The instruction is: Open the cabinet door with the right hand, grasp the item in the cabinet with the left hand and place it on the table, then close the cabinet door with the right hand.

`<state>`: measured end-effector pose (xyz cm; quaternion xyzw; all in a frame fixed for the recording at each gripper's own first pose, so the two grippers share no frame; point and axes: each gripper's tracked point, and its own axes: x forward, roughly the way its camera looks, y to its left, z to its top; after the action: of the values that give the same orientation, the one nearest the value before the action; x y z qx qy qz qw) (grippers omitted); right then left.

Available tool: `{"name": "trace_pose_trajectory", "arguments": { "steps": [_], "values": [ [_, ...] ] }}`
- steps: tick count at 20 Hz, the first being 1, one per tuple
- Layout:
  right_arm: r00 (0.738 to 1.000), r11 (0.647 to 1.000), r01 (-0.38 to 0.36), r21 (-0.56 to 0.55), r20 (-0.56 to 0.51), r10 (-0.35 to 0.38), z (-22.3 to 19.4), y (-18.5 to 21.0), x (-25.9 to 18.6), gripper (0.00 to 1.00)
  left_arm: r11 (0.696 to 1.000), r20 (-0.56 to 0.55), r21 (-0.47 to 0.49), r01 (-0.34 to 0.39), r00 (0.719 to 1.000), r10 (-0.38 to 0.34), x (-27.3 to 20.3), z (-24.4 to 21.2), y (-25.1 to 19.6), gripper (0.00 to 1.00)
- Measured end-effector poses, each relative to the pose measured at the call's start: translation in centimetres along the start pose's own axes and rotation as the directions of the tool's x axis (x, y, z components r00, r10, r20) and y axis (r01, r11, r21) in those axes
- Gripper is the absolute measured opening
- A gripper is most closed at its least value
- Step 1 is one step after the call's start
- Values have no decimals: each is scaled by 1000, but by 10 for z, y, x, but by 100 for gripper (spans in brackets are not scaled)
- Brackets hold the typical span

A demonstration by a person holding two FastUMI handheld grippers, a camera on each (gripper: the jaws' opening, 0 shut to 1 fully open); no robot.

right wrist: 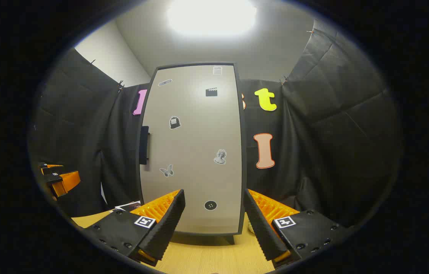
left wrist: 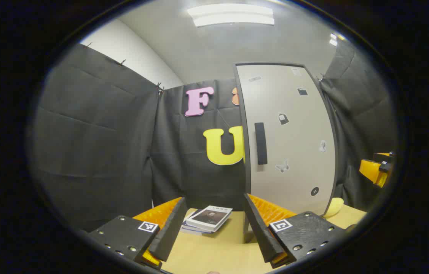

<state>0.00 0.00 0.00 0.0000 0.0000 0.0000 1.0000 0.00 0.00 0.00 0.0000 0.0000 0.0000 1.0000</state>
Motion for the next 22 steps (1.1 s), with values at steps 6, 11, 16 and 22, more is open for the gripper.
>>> {"name": "trace_pose_trajectory", "arguments": {
  "steps": [6,11,16,22],
  "values": [
    [1000,1000,19,-16,15,-19,6,-3,0,97,1000,0,-3,21,1000,-21,4,-1,-2,90],
    [1000,1000,24,7,-15,-24,-3,0,0,97,999,-12,13,30,999,-30,5,-4,0,90],
    [999,1000,26,7,-27,-25,-5,1,1,97,999,-10,18,30,999,-30,4,-4,5,90],
    [999,1000,3,14,-40,-2,-3,15,5,97,999,1,31,22,1000,-23,2,-1,16,90]
  ]
}}
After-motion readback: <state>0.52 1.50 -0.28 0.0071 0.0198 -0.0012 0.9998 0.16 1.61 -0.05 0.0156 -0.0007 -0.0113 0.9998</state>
